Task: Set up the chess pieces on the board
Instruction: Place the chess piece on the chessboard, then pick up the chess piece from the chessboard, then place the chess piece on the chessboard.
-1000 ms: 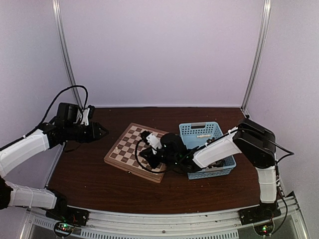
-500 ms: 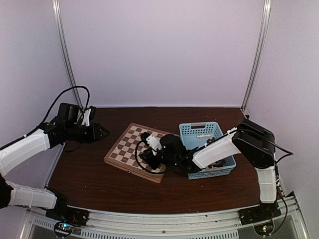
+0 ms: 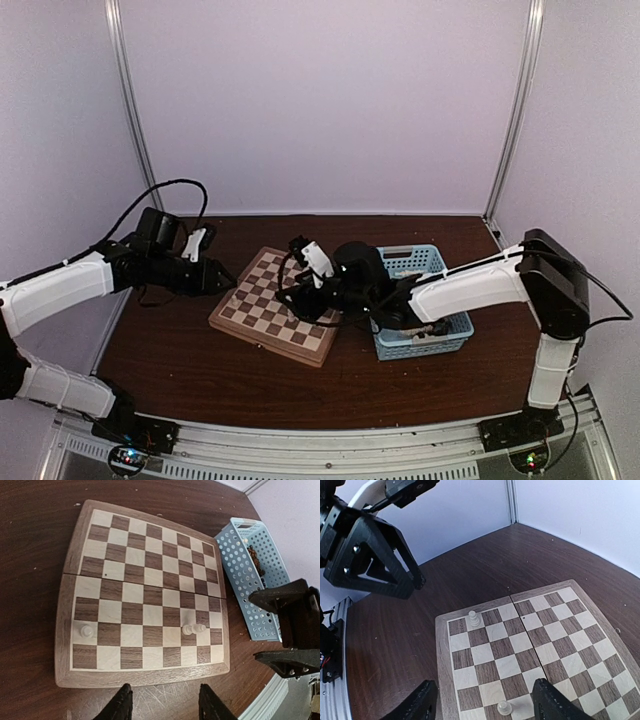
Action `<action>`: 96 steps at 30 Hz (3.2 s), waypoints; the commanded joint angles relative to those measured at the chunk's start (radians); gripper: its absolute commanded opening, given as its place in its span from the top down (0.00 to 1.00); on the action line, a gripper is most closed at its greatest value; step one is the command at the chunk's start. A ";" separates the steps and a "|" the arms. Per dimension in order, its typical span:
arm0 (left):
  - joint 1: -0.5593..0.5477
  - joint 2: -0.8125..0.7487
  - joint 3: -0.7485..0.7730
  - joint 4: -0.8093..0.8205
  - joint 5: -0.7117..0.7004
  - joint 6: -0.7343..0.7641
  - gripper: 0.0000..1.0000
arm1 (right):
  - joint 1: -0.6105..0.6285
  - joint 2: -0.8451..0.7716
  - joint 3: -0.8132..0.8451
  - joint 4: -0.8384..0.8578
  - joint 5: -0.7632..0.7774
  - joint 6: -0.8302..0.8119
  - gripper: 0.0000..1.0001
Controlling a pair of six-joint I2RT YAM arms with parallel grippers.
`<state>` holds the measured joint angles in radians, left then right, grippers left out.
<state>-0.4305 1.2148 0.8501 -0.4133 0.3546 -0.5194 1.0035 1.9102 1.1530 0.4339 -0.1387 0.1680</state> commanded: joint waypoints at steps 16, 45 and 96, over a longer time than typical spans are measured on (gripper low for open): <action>-0.346 0.323 0.285 -0.107 -0.243 0.169 0.54 | -0.220 -0.358 -0.185 -0.373 0.114 0.045 0.31; -0.401 0.686 0.569 -0.266 -0.428 0.121 0.59 | -0.289 -0.461 -0.467 -0.064 0.398 -0.122 0.32; -0.313 0.402 0.256 -0.259 -0.501 -0.022 0.93 | -0.289 -0.455 -0.400 -0.208 0.473 -0.118 0.31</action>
<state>-0.7525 1.5978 1.1275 -0.7357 -0.1646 -0.5278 0.7155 1.4544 0.7307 0.2398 0.3008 0.0483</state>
